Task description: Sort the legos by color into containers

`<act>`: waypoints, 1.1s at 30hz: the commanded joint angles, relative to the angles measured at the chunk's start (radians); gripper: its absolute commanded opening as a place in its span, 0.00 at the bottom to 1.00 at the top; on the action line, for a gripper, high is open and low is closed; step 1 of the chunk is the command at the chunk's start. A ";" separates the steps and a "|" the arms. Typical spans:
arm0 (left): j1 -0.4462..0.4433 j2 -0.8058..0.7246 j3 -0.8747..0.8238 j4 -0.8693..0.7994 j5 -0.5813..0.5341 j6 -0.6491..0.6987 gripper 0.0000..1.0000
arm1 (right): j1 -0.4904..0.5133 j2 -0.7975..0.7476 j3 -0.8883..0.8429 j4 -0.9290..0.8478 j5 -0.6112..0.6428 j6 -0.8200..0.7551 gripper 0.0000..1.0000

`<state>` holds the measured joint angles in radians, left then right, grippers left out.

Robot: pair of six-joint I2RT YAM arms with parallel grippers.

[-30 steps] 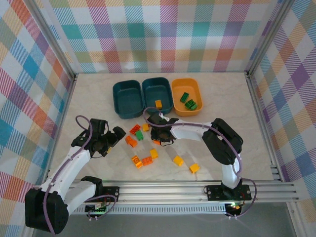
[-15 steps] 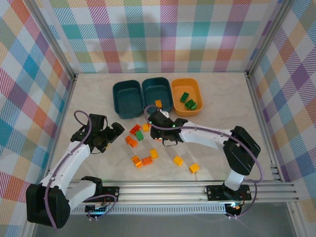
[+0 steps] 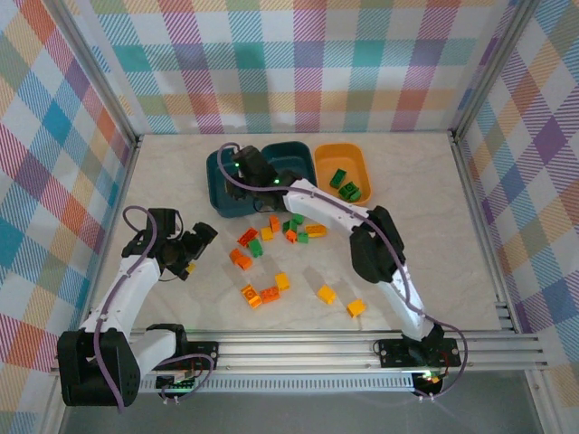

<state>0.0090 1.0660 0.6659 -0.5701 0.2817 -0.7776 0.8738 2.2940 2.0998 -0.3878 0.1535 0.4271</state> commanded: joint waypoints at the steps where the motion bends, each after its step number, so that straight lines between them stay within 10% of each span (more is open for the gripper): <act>1: 0.017 -0.009 -0.018 0.006 0.053 0.032 1.00 | -0.014 0.070 0.141 -0.122 -0.062 -0.095 0.19; 13: 0.016 0.032 0.025 -0.006 0.065 0.030 1.00 | -0.039 0.300 0.407 -0.280 0.040 -0.128 0.23; 26: 0.017 0.138 0.180 -0.038 0.105 0.046 1.00 | -0.039 0.214 0.454 -0.334 0.025 -0.151 0.51; 33: 0.014 0.133 0.177 -0.046 0.170 0.053 0.98 | -0.022 -0.142 0.007 -0.265 0.060 -0.211 0.52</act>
<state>0.0120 1.2034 0.8326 -0.5777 0.4034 -0.7425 0.8364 2.3558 2.2532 -0.6903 0.1867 0.2665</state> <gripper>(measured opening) 0.979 0.516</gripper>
